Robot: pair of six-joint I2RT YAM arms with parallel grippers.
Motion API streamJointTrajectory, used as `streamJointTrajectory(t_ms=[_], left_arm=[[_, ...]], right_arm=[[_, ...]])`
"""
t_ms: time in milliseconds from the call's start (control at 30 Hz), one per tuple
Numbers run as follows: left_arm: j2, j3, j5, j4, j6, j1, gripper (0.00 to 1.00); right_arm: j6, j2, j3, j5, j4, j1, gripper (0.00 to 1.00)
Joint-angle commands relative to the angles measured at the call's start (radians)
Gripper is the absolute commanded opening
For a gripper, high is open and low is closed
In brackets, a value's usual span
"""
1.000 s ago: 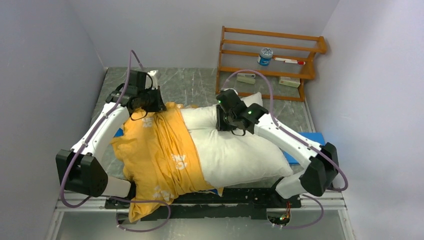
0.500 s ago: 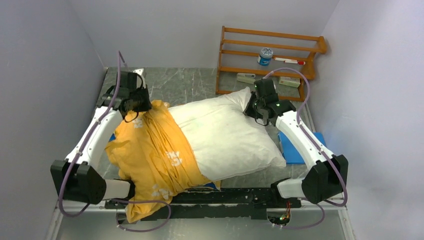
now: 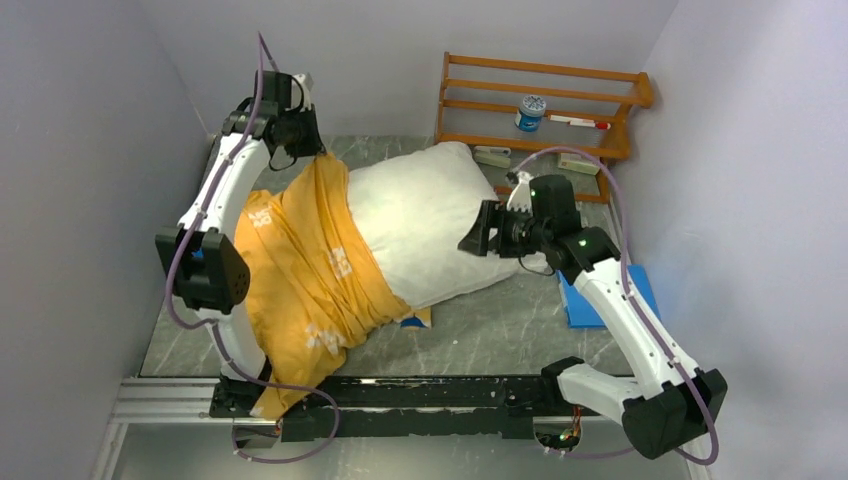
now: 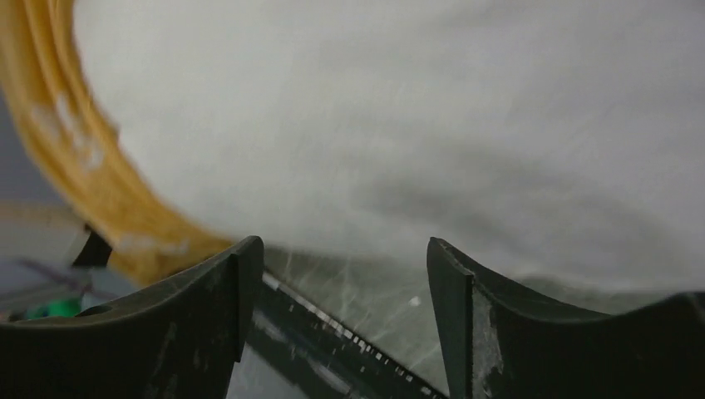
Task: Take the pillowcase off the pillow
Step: Remove the pillow from the pillowcase.
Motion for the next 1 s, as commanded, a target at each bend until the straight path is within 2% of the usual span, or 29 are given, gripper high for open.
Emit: streamJointTrajectory(t_ms=[0,67,167,200,267,300,333,500,700,767,900,967], left_arm=[[0.072,0.215,-0.032,0.175,0.006,0.014,0.05],[0.132,0.296,0.017,0.132,0.011,0.014,0.05],[0.165,0.32,0.051,0.075,0.029,0.014,0.05],[0.153,0.283,0.05,0.075,0.031,0.014,0.11],[0.092,0.144,0.026,0.093,0.035,0.014,0.54],[0.054,0.076,0.012,0.107,0.038,0.014,0.89],[0.006,0.009,-0.001,0.126,0.036,0.015,0.96],[-0.231,-0.212,-0.052,0.18,0.013,0.024,0.97],[-0.489,-0.397,-0.067,0.173,-0.035,0.023,0.97],[-0.565,-0.45,-0.073,0.159,-0.04,0.023,0.97],[-0.687,-0.522,-0.013,0.107,-0.051,0.023,0.97],[-0.735,-0.562,0.057,0.083,-0.055,0.023,0.97]], right_arm=[[-0.008,-0.055,-0.101,-0.254,0.029,0.066,0.77],[0.028,-0.057,-0.117,-0.145,0.008,0.143,0.82],[0.151,-0.036,-0.13,0.148,-0.045,0.204,0.91],[0.219,-0.033,-0.138,0.232,-0.061,0.204,0.95],[0.314,-0.045,-0.162,0.338,-0.052,0.202,1.0],[0.342,-0.057,-0.175,0.362,-0.023,0.201,1.0],[0.369,-0.064,-0.183,0.378,0.002,0.195,1.0],[0.481,-0.042,-0.24,0.37,0.149,0.143,1.0],[0.572,0.112,-0.389,0.044,0.588,0.107,0.99],[0.621,0.172,-0.398,-0.008,0.689,0.109,0.89],[0.678,0.227,-0.384,-0.036,0.792,0.108,0.42],[0.69,0.221,-0.376,-0.014,0.798,0.108,0.13]])
